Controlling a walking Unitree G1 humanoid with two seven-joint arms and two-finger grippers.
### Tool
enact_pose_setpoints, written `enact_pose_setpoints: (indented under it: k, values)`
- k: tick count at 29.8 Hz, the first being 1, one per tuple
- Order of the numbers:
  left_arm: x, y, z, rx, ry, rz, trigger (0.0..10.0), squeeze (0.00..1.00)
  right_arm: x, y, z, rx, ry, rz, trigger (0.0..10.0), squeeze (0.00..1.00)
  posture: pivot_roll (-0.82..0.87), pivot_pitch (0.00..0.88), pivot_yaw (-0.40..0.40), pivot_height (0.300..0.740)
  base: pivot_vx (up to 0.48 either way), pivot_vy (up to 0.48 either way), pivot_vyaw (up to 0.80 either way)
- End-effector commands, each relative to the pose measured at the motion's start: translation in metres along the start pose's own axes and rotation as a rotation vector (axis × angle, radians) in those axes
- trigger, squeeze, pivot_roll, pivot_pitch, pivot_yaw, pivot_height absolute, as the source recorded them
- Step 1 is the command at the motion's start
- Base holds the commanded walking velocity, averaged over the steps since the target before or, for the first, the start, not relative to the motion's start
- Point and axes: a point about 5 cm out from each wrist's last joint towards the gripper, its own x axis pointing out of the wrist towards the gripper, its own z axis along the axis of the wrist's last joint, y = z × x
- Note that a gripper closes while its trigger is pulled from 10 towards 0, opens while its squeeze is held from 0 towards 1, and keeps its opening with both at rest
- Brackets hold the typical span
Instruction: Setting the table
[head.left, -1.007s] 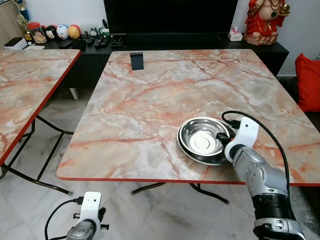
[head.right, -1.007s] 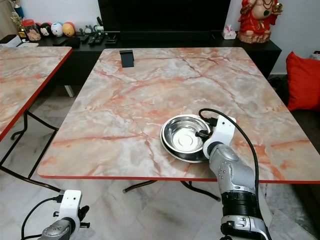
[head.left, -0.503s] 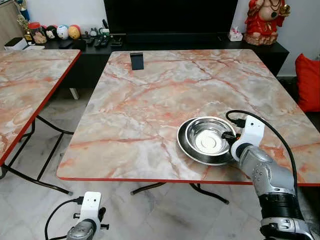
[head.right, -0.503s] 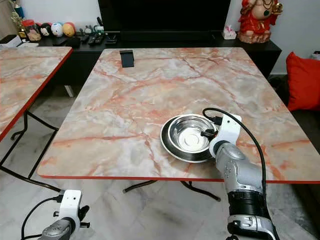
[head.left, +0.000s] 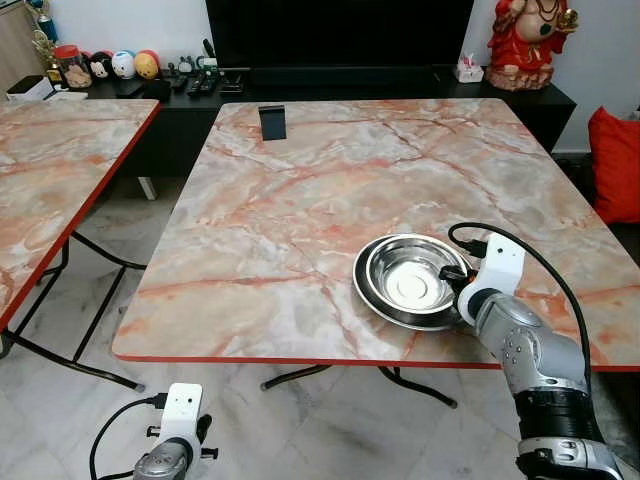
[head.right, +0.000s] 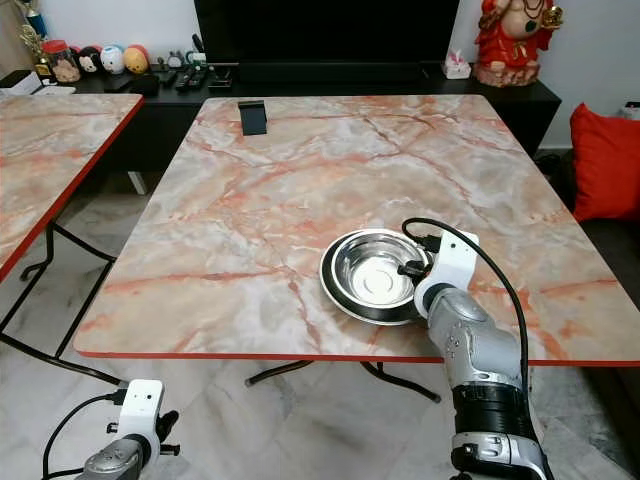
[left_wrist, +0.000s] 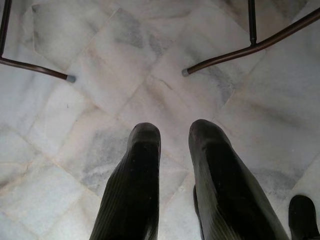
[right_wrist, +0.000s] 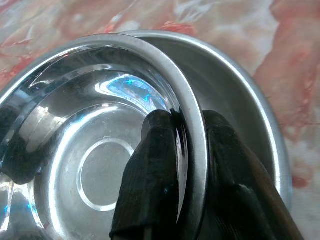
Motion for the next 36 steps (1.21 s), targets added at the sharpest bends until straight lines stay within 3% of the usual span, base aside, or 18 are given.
enact_pose_setpoints:
  k: [1,16,18,19,21,22,36]
  values:
    - [0.001,0.001,0.002,0.003,0.002,0.004,10.0,0.00,-0.001,0.001,-0.001,-0.011,0.005,0.002,10.0,1.00,-0.03,0.000,0.018,0.740,0.000,0.000,0.00]
    - [0.001,0.001,0.003,0.002,-0.003,0.004,10.0,0.00,-0.002,-0.008,0.002,-0.033,-0.011,-0.060,10.0,1.00,-0.03,0.000,0.017,0.740,0.000,0.000,0.00]
    - [0.001,0.001,0.003,0.002,-0.003,0.003,10.0,0.00,-0.002,-0.009,0.002,-0.040,-0.015,-0.066,10.0,0.89,-0.03,0.000,0.016,0.740,0.000,0.000,0.00]
    - [0.001,0.001,0.003,0.002,-0.003,0.002,10.0,0.00,-0.002,-0.009,0.003,-0.049,-0.019,-0.072,10.0,0.70,-0.03,0.000,0.016,0.740,0.000,0.000,0.00]
    - [0.001,0.001,0.003,0.002,-0.003,0.002,10.0,0.00,-0.002,-0.009,0.003,-0.054,-0.020,-0.075,10.0,0.70,-0.03,0.000,0.016,0.740,0.000,0.000,0.00]
    - [0.001,0.001,0.003,0.002,-0.003,0.003,10.0,0.00,-0.002,-0.010,0.005,-0.063,-0.026,-0.080,10.0,0.00,-0.03,0.000,0.016,0.740,0.000,0.000,0.00]
    - [0.001,0.000,0.004,0.000,-0.006,0.005,10.0,0.00,-0.003,-0.003,0.018,-0.100,-0.104,-0.066,10.0,0.00,-0.03,0.000,0.015,0.740,0.000,0.000,0.00]
